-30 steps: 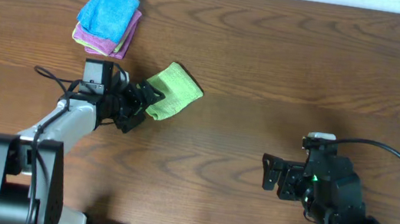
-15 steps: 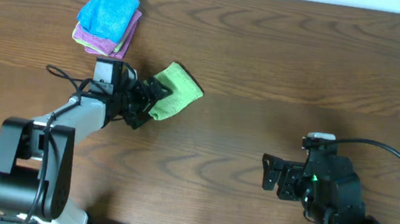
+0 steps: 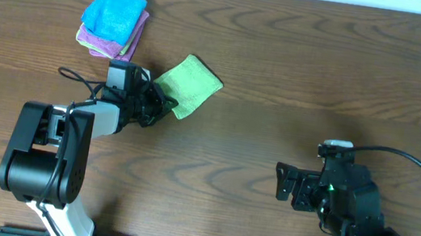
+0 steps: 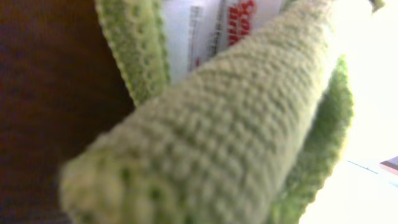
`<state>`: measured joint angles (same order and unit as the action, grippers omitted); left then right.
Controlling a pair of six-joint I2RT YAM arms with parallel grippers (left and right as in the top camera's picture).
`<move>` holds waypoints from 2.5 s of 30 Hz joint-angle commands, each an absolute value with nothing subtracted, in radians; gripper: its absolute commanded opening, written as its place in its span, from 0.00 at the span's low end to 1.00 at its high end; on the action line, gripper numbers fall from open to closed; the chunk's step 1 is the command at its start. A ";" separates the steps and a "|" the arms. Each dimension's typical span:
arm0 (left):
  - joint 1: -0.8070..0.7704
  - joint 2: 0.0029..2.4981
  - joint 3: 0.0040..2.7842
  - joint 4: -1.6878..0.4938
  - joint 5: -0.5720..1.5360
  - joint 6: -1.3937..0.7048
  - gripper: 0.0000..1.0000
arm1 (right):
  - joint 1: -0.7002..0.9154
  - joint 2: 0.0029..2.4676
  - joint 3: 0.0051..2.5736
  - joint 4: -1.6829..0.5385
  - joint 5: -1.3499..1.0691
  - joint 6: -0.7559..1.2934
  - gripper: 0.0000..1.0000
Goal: Fold the cloth
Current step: 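Grasp the folded green cloth with the left gripper, then carry the folded cloth with the left gripper onto the cloth stack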
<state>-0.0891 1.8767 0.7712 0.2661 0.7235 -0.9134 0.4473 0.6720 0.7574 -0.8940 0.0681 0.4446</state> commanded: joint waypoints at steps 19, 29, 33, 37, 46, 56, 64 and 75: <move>-0.042 1.794 1.409 -0.026 0.496 -0.858 0.06 | 0.437 0.668 0.754 -0.894 0.078 0.459 0.99; 0.065 1.817 1.459 0.010 0.461 -0.815 0.06 | 0.437 0.668 0.754 -0.894 0.078 0.459 0.99; 0.087 1.844 1.495 0.045 0.463 -0.787 0.06 | 0.437 0.668 0.754 -0.894 0.078 0.459 0.99; 0.091 1.895 1.599 0.045 0.464 -0.746 0.06 | 0.437 0.668 0.754 -0.894 0.078 0.459 0.99; 0.098 2.038 1.806 -0.075 0.448 -0.618 0.06 | 0.437 0.668 0.754 -0.894 0.078 0.459 0.99; 0.117 2.076 1.844 -0.132 0.414 -0.486 0.06 | 0.437 0.668 0.754 -0.894 0.078 0.459 0.99; 0.142 2.076 1.919 -0.233 0.415 -0.399 0.06 | 0.437 0.668 0.754 -0.894 0.078 0.459 0.99; 0.153 2.076 1.960 -0.309 0.392 -0.365 0.06 | 0.437 0.668 0.754 -0.894 0.078 0.459 0.99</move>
